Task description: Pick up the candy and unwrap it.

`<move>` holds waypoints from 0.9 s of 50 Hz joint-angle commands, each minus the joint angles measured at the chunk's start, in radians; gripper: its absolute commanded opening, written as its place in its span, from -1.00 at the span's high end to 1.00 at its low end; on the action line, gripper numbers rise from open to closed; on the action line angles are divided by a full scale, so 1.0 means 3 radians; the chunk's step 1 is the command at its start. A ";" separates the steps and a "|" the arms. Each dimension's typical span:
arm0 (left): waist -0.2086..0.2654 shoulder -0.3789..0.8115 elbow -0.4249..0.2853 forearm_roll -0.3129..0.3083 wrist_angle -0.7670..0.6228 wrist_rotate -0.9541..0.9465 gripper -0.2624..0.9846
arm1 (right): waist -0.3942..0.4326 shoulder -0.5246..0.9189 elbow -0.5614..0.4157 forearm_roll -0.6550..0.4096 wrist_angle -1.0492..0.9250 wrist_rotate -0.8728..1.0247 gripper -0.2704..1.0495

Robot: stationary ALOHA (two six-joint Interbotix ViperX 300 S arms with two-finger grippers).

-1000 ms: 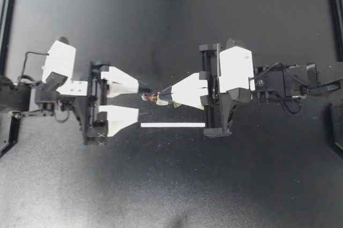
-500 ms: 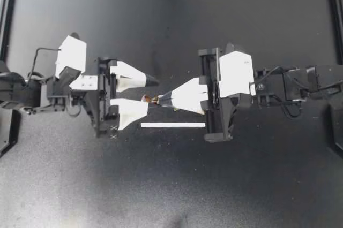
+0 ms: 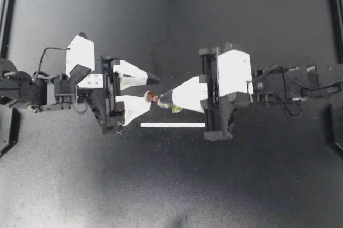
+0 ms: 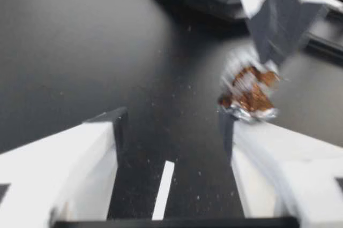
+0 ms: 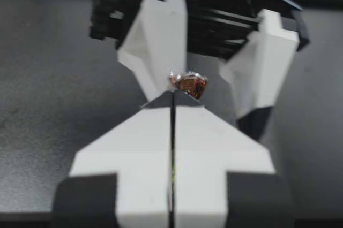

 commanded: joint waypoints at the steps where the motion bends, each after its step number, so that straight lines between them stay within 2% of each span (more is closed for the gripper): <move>1: -0.0123 -0.0138 0.0005 0.0174 -0.0015 0.0005 -0.36 | -0.0061 -0.0097 -0.0051 0.0010 0.0000 0.0005 0.89; 5: -0.0194 -0.0210 -0.0010 0.0266 -0.0015 -0.0036 -0.37 | -0.0072 -0.0097 -0.0046 0.0010 0.0000 0.0005 0.89; 9: -0.0194 -0.0266 -0.0015 0.0245 -0.0020 -0.0020 -0.37 | -0.0072 -0.0077 -0.0061 0.0015 0.0000 0.0010 0.89; 24: -0.0051 -0.0266 -0.0102 0.0128 -0.0020 0.0102 -0.37 | 0.0031 -0.0051 -0.0077 0.0026 -0.0041 0.0092 0.89; 45: 0.0036 -0.0010 -0.0225 0.0077 -0.0015 0.0169 -0.37 | 0.0123 -0.0087 -0.0082 0.0026 -0.0107 0.0118 0.89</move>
